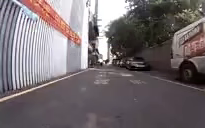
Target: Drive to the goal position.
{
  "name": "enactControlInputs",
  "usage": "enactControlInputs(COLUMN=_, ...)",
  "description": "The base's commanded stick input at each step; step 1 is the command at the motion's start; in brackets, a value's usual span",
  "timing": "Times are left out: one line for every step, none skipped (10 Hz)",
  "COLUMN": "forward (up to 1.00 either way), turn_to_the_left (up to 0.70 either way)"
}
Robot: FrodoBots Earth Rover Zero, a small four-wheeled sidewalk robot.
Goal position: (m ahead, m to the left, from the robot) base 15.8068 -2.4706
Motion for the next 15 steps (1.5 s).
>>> enactControlInputs(forward=0.45, turn_to_the_left=0.00)
enactControlInputs(forward=0.50, turn_to_the_left=0.00)
enactControlInputs(forward=0.68, turn_to_the_left=0.00)
enactControlInputs(forward=0.70, turn_to_the_left=0.00)
enactControlInputs(forward=0.70, turn_to_the_left=0.00)
enactControlInputs(forward=0.70, turn_to_the_left=0.00)
enactControlInputs(forward=0.70, turn_to_the_left=0.00)
enactControlInputs(forward=0.70, turn_to_the_left=0.00)
enactControlInputs(forward=0.70, turn_to_the_left=0.00)
enactControlInputs(forward=0.70, turn_to_the_left=0.00)
enactControlInputs(forward=0.70, turn_to_the_left=0.00)
enactControlInputs(forward=0.70, turn_to_the_left=0.00)
enactControlInputs(forward=0.70, turn_to_the_left=0.00)
enactControlInputs(forward=0.70, turn_to_the_left=0.00)
enactControlInputs(forward=0.70, turn_to_the_left=0.00)
